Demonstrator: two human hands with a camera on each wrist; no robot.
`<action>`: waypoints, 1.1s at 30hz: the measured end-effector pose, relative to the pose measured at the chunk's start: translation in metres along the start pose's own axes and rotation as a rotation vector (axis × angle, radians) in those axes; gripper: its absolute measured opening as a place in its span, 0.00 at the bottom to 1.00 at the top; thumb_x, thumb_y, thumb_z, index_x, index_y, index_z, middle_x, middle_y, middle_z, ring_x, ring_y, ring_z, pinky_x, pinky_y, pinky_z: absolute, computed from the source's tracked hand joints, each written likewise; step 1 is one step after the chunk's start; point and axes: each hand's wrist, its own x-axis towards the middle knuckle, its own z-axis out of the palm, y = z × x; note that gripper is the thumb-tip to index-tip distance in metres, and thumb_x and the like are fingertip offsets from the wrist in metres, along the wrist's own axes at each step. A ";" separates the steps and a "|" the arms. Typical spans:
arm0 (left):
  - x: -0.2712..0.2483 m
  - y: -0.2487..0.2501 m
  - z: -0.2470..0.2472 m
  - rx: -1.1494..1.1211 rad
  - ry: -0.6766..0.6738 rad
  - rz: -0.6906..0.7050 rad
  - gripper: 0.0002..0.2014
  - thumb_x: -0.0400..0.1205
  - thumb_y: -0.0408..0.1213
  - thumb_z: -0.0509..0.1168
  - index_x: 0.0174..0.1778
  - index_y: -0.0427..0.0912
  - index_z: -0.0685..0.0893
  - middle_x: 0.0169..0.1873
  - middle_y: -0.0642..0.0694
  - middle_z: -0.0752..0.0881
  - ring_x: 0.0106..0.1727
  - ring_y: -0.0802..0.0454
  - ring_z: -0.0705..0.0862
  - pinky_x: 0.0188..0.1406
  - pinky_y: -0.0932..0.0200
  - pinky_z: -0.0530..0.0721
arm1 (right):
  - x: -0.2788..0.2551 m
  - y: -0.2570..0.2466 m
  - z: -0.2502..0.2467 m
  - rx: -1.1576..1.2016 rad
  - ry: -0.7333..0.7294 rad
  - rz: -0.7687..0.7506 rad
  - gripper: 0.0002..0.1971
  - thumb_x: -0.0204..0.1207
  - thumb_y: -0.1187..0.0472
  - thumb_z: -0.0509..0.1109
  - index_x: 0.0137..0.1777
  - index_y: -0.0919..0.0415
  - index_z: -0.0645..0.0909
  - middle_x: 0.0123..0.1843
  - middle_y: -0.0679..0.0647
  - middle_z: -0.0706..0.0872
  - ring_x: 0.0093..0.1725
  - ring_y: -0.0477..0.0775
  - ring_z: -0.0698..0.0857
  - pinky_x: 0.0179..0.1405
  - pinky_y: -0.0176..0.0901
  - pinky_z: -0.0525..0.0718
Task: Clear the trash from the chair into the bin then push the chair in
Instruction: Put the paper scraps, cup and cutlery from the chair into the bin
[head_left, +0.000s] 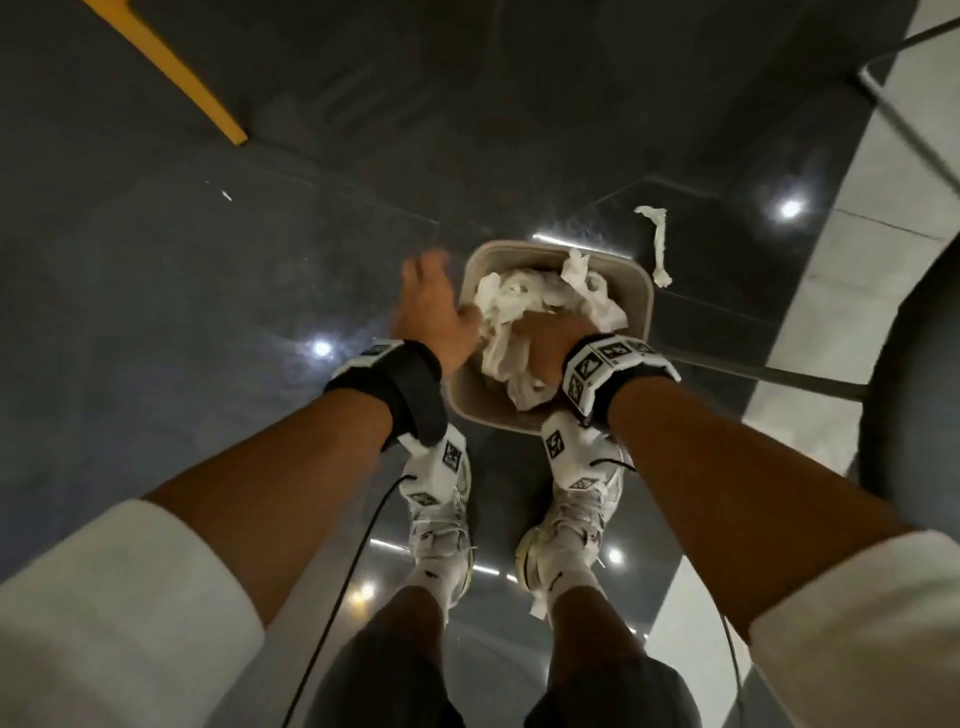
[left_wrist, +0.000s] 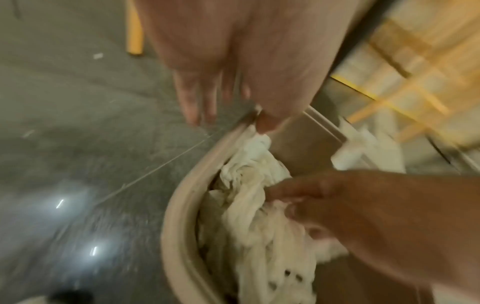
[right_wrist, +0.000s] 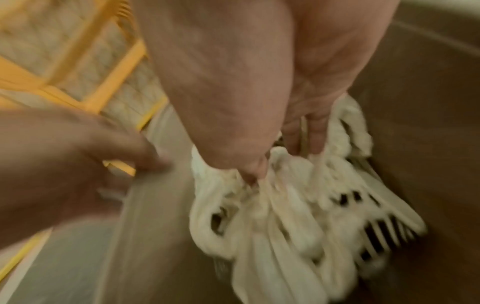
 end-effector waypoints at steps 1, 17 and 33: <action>0.004 -0.006 0.000 -0.055 -0.053 -0.076 0.19 0.81 0.36 0.65 0.67 0.38 0.70 0.59 0.37 0.79 0.60 0.35 0.81 0.52 0.49 0.78 | -0.006 -0.001 -0.013 -0.004 -0.017 -0.005 0.47 0.67 0.32 0.71 0.83 0.41 0.55 0.86 0.52 0.59 0.86 0.66 0.57 0.84 0.69 0.54; 0.098 -0.021 -0.029 -0.342 0.389 0.078 0.07 0.86 0.37 0.59 0.58 0.42 0.73 0.42 0.45 0.84 0.42 0.48 0.82 0.41 0.53 0.80 | 0.108 0.107 -0.034 0.725 0.503 0.667 0.16 0.81 0.63 0.62 0.64 0.67 0.84 0.67 0.68 0.85 0.70 0.69 0.82 0.71 0.51 0.76; 0.133 -0.017 -0.051 -0.386 0.241 0.160 0.21 0.88 0.38 0.56 0.78 0.51 0.67 0.59 0.59 0.81 0.55 0.62 0.81 0.51 0.72 0.75 | 0.165 0.151 -0.019 0.771 0.307 0.755 0.21 0.78 0.53 0.65 0.69 0.60 0.81 0.64 0.63 0.87 0.62 0.65 0.87 0.55 0.50 0.83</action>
